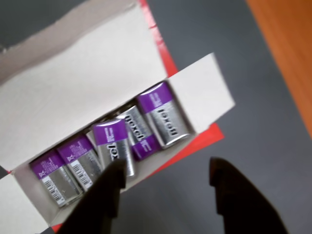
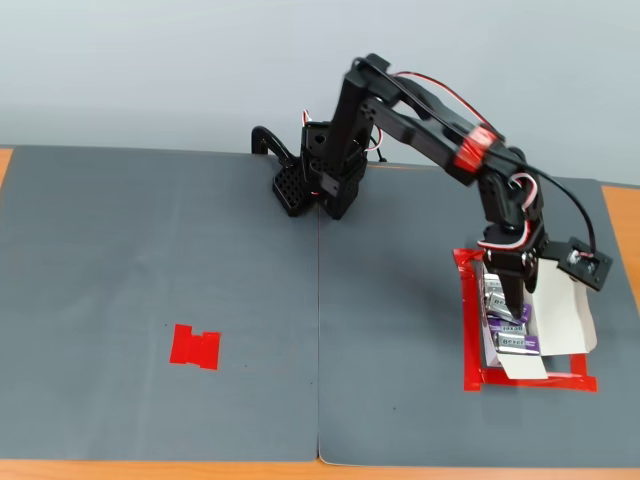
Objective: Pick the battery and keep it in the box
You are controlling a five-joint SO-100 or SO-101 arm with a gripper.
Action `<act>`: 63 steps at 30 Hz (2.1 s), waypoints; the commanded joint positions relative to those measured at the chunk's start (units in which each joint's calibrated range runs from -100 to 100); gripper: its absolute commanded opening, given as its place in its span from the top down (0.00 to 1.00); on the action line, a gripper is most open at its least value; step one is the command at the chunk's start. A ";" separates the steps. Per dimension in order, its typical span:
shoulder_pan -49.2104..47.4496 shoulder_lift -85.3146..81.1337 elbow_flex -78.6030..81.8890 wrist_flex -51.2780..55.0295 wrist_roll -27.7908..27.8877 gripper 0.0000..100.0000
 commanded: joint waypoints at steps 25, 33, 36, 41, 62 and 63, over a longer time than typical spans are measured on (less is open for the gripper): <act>27.82 -54.72 30.70 0.22 -0.28 0.98; 38.63 -64.56 41.74 -0.56 -0.33 0.98; 42.07 -69.56 47.44 -0.56 -0.33 0.98; 46.47 -78.97 58.75 -0.56 -0.33 0.98; 46.84 -97.54 91.31 -0.56 -0.12 0.98; 46.84 -97.54 91.94 -0.56 -0.22 0.98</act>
